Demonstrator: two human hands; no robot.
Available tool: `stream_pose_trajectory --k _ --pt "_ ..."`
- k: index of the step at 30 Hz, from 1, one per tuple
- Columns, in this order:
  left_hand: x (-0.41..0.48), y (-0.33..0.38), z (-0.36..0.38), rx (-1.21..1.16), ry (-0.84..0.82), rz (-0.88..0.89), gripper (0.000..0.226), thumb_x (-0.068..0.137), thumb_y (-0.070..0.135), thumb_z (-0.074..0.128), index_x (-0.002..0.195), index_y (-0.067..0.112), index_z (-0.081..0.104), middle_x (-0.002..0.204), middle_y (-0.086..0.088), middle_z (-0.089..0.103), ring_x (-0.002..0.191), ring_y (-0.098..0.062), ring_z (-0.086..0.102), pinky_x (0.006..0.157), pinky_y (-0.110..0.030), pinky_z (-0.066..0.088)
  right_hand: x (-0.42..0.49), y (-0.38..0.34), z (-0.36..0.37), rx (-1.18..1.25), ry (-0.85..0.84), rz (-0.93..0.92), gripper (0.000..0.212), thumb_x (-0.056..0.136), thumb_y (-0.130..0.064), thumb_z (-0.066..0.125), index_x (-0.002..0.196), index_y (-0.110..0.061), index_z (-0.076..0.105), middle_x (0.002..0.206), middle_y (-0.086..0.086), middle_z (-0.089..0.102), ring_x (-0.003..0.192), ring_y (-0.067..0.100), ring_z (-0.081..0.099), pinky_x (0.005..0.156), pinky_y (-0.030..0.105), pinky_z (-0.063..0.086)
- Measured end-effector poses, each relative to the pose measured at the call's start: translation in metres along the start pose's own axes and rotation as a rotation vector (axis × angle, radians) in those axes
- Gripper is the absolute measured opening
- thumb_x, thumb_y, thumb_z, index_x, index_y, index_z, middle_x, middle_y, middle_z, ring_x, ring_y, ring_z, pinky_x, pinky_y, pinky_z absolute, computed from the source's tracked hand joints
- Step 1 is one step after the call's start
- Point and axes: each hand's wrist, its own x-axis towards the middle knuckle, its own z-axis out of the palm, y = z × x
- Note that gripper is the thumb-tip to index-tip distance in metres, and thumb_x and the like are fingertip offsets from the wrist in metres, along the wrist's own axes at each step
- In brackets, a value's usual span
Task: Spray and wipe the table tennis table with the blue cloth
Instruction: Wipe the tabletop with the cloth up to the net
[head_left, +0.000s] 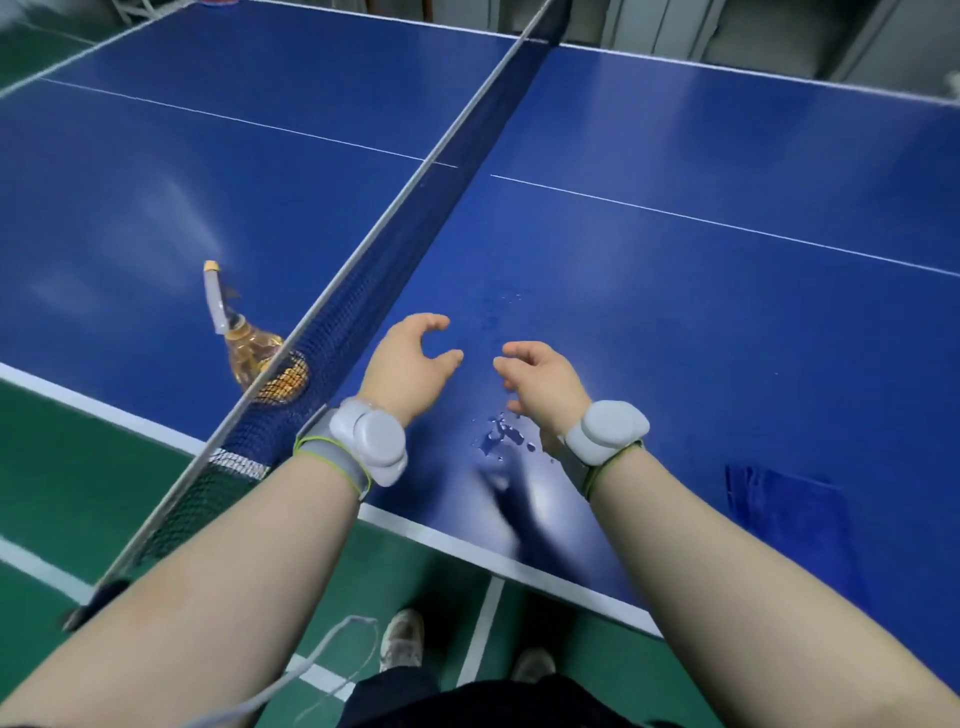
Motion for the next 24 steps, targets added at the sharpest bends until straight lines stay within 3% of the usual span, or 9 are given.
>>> stream_pose_trajectory --k 3,6,9,11,16,19,24 --pt "-0.016 0.025 0.055 -0.024 -0.197 0.006 0.031 0.089 0.014 0.064 0.119 0.012 0.060 0.118 -0.002 0.062 0.104 -0.016 0.058 0.090 -0.021 0.046 -0.003 0.028 -0.057 0.030 0.101 0.046 0.036 0.094 -0.019 0.058 0.129 -0.011 0.053 0.115 0.001 0.054 0.095 0.016 0.053 0.097 0.040 0.048" --pt "-0.029 0.038 0.097 0.005 -0.369 0.045 0.025 0.089 0.012 0.062 0.114 0.009 0.062 0.109 -0.005 0.065 0.090 -0.012 0.058 0.070 -0.013 0.047 -0.010 0.050 -0.098 0.033 0.189 0.097 0.036 0.094 -0.016 0.058 0.128 -0.007 0.053 0.109 0.004 0.054 0.089 0.017 0.052 0.097 0.039 0.046" --pt "-0.042 0.055 0.143 0.050 -0.513 0.077 0.024 0.089 0.013 0.062 0.113 0.010 0.063 0.105 -0.003 0.066 0.090 -0.011 0.057 0.084 -0.019 0.044 -0.020 0.080 -0.148 0.031 0.295 0.155 0.036 0.093 -0.016 0.059 0.127 -0.008 0.053 0.109 0.005 0.054 0.089 0.018 0.052 0.091 0.037 0.048" --pt "-0.051 0.064 0.167 0.074 -0.581 0.072 0.024 0.089 0.015 0.062 0.113 0.013 0.063 0.101 0.002 0.064 0.089 -0.011 0.057 0.083 -0.018 0.041 -0.027 0.103 -0.176 -0.015 0.366 0.185 0.037 0.092 -0.018 0.062 0.126 -0.008 0.054 0.110 0.003 0.054 0.090 0.019 0.053 0.081 0.030 0.048" --pt "-0.065 0.077 0.211 0.149 -0.721 0.063 0.025 0.090 0.016 0.062 0.114 0.013 0.063 0.105 0.002 0.063 0.091 -0.009 0.056 0.083 -0.015 0.038 -0.041 0.150 -0.224 -0.236 0.546 0.352 0.046 0.084 -0.024 0.067 0.128 -0.015 0.054 0.129 0.009 0.056 0.117 0.034 0.051 0.095 0.035 0.041" --pt "-0.072 0.082 0.232 0.193 -0.774 0.062 0.027 0.090 0.016 0.062 0.116 0.011 0.063 0.113 -0.002 0.065 0.092 -0.007 0.056 0.075 -0.006 0.036 -0.049 0.169 -0.237 -0.382 0.557 0.428 0.057 0.083 -0.031 0.071 0.134 -0.017 0.051 0.135 0.010 0.048 0.126 0.034 0.039 0.092 0.035 0.037" --pt "-0.079 0.084 0.251 0.210 -0.818 0.034 0.029 0.092 0.014 0.061 0.119 0.007 0.061 0.114 -0.006 0.066 0.088 -0.007 0.056 0.057 0.007 0.036 -0.049 0.186 -0.239 -0.519 0.553 0.408 0.061 0.079 -0.035 0.076 0.131 -0.016 0.049 0.133 0.007 0.045 0.124 0.030 0.037 0.097 0.040 0.041"
